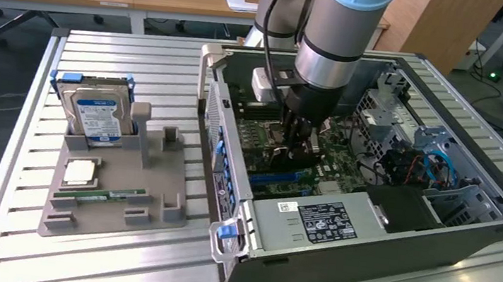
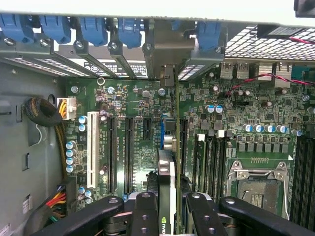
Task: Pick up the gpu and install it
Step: 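Insert the gpu into the slot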
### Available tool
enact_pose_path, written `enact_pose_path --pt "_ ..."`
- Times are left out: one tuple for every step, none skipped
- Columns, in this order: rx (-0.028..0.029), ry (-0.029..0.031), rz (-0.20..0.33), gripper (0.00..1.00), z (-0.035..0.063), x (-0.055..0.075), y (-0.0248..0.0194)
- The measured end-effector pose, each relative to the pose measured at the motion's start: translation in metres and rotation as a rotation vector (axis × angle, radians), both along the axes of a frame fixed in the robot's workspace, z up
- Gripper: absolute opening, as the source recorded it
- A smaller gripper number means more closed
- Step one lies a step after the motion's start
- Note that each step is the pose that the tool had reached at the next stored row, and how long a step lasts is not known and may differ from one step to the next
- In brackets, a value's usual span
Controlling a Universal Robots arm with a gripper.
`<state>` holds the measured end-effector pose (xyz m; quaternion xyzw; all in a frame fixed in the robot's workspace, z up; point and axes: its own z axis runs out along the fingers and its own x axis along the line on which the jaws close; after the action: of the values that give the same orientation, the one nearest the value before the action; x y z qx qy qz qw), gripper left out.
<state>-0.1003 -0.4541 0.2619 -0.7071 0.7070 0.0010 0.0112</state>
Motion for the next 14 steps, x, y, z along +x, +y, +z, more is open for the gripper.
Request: enact_pose_path --pt "0.0002 -0.0001 0.0 0.27 -0.0004 0.0 0.0" --pt "0.0005 -0.0002 0.0 0.27 -0.0012 0.0 0.0" --pt "0.0002 -0.0001 0.0 0.27 -0.0019 0.0 0.0" --pt "0.0001 0.0 0.0 0.27 -0.0025 0.0 0.0" --pt "0.0002 -0.0001 0.0 0.27 -0.0032 0.0 0.0" --pt "0.0001 0.0 0.0 0.27 -0.0037 0.0 0.0" --pt "0.0001 0.0 0.0 0.27 -0.0041 0.0 0.0" --pt "0.0001 0.0 0.0 0.27 -0.0046 0.0 0.0" --pt "0.0001 0.0 0.0 0.27 -0.0052 0.0 0.0" --pt "0.0 0.0 0.0 0.27 -0.0055 0.0 0.0" --pt "-0.0002 0.0001 0.0 0.27 -0.0055 0.0 0.0" --pt "-0.0002 0.0001 0.0 0.27 -0.0055 0.0 0.0" --pt "-0.0002 0.0001 0.0 0.27 -0.0056 0.0 0.0" --pt "0.0 0.0 0.0 0.27 -0.0056 0.0 0.0"
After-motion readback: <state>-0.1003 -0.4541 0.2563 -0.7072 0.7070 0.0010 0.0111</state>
